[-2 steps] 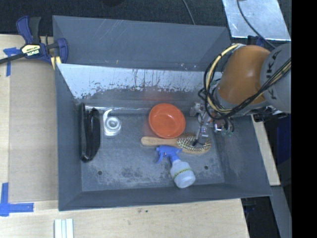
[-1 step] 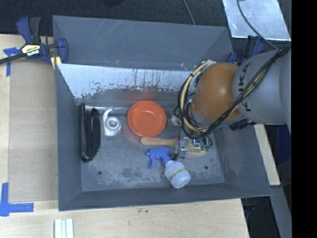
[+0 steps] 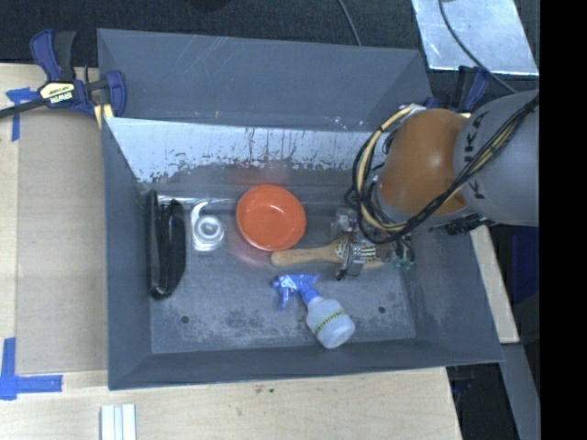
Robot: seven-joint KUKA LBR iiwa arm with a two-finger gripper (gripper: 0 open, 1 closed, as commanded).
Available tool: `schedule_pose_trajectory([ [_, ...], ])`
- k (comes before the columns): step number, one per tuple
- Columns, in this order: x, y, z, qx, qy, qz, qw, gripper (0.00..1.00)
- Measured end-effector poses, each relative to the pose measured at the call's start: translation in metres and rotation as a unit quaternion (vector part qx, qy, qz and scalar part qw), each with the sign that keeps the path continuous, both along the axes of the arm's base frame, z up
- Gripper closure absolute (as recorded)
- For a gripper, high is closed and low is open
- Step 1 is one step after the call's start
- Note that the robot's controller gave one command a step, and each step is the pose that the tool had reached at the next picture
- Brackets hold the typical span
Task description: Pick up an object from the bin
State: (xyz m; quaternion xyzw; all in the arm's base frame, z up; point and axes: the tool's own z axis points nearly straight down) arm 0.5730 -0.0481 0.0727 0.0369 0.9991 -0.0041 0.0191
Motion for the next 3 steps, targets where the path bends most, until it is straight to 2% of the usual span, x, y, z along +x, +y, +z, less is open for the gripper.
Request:
schedule_pose_trajectory([
  [1,0.0000,0.0002,0.0000,0.000,0.0000,0.000,1.0000,1.00],
  [2,-0.0036,-0.0060,-0.0018,0.000,-0.0009,-0.008,1.0000,0.00],
  [3,-0.0034,-0.0067,-0.0013,0.000,-0.0018,-0.009,1.0000,1.00],
])
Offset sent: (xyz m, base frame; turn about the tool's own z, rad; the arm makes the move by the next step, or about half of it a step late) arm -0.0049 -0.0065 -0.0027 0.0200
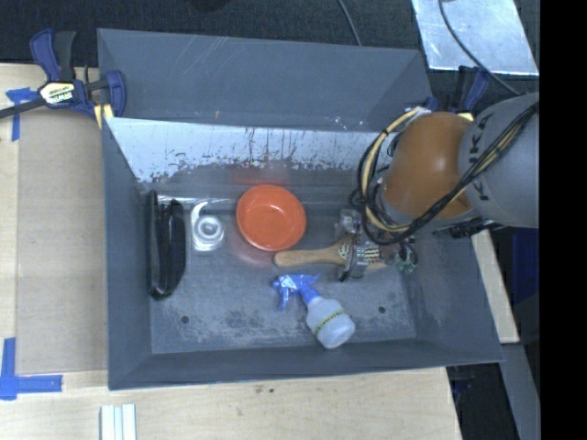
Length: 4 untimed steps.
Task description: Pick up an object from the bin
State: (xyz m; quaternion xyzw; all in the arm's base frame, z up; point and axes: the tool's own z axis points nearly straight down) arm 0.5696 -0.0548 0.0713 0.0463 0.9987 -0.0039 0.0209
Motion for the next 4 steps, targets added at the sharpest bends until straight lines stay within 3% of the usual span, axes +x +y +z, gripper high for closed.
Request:
schedule_pose_trajectory([
  [4,-0.006,-0.002,0.022,0.000,-0.0018,-0.012,0.9999,1.00],
])
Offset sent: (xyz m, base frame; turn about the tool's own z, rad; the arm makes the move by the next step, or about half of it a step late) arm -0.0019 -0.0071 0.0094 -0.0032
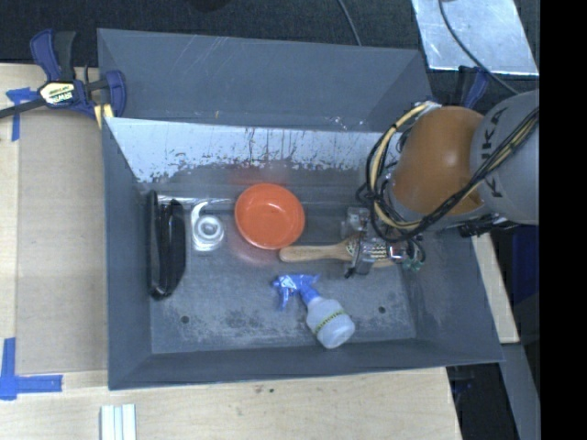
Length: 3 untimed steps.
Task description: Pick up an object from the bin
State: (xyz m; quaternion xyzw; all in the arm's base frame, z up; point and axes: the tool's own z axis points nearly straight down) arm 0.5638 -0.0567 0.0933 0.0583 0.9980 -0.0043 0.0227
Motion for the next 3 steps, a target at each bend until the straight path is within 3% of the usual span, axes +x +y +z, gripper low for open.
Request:
schedule_pose_trajectory([
  [1,-0.002,0.002,0.024,0.001,0.0063,0.005,1.0000,1.00],
  [2,0.009,0.013,0.011,-0.003,0.0020,0.069,0.9976,1.00],
  [3,0.008,0.014,-0.023,-0.001,0.0031,0.065,0.9979,1.00],
])
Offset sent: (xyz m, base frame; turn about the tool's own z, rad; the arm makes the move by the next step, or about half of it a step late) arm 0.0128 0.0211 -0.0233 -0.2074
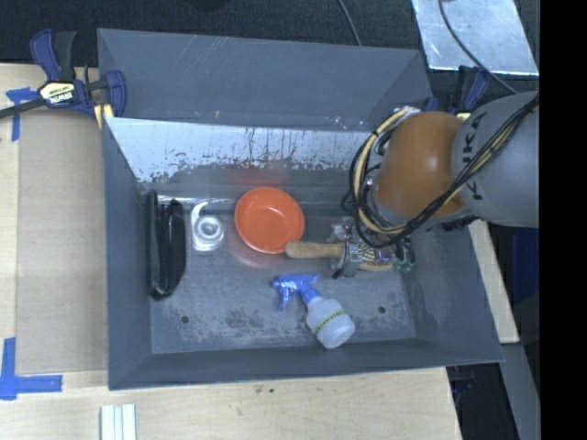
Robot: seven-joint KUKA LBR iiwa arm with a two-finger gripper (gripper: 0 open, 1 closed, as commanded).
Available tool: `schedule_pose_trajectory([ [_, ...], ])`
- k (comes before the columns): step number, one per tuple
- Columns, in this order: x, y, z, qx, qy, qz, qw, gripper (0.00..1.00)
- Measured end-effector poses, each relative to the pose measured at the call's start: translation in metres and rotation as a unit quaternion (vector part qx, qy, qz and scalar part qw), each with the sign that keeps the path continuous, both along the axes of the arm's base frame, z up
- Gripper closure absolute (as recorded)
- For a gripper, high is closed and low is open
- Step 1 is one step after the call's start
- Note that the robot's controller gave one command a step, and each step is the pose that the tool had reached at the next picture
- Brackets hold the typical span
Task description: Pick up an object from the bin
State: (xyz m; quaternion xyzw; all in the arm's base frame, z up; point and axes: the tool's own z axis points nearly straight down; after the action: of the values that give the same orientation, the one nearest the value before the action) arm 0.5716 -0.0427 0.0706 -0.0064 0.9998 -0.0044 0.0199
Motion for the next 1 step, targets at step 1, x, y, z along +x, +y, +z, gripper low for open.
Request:
schedule_pose_trajectory([
  [1,-0.0040,-0.0034,0.0281,-0.001,-0.0032,0.003,1.0000,1.00],
])
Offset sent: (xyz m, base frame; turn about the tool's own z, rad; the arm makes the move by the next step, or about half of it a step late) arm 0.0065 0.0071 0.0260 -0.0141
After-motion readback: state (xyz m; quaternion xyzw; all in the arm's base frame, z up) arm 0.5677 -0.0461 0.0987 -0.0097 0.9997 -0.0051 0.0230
